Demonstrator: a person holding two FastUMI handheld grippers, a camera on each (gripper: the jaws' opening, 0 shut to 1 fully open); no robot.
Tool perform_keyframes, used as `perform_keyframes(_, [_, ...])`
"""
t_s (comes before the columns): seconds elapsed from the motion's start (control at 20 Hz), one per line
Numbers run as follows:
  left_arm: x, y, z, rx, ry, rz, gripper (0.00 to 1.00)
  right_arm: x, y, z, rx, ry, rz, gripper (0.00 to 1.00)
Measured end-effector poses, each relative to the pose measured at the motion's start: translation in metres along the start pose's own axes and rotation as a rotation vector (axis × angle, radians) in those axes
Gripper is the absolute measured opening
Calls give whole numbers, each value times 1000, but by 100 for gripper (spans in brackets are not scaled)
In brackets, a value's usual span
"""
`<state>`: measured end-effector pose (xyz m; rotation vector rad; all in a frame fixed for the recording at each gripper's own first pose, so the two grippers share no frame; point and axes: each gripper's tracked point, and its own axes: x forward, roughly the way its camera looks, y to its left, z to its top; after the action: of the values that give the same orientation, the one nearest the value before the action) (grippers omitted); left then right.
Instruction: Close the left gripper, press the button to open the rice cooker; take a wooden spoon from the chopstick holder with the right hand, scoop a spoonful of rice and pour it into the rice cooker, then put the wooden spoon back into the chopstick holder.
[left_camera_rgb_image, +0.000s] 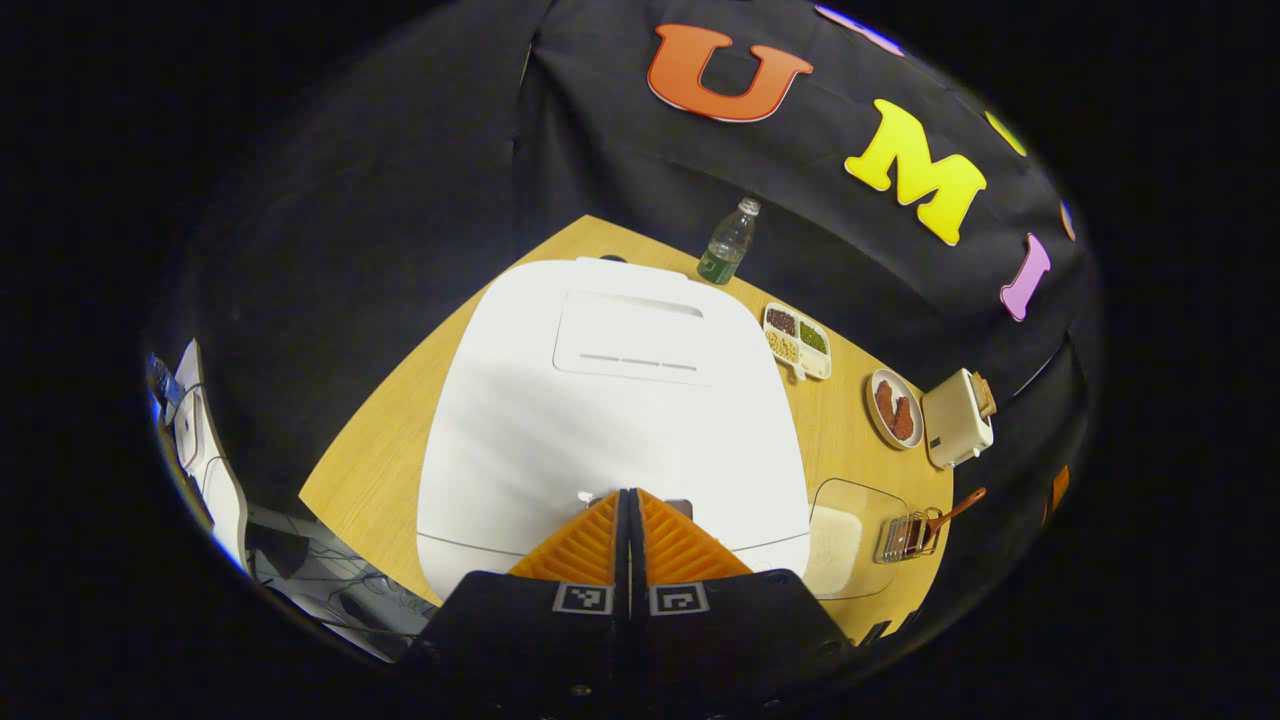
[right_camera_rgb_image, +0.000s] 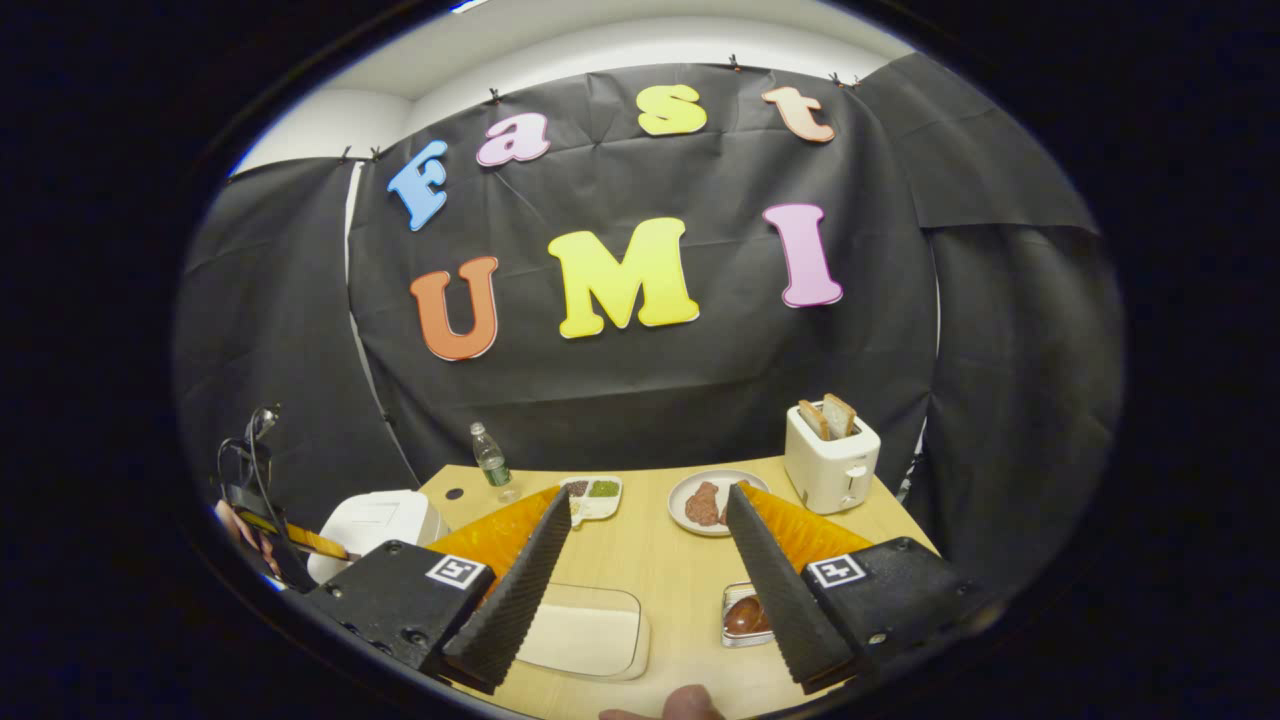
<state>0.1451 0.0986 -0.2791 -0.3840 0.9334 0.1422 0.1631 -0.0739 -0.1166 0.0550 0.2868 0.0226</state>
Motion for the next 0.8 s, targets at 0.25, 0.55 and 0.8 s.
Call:
perform_keyframes(0.25, [2, 1, -2, -43, -15, -66, 0, -6, 17, -3, -17, 5, 39, 98])
perform_keyframes(0.55, [-33, -14, 49, -72, -259, -115, 1, -25, 19, 18, -53, -38, 34, 100])
perform_keyframes(0.8, [-87, -40, 125, 61, -534, -114, 10, -45, 7, 30, -41, -71, -7, 98])
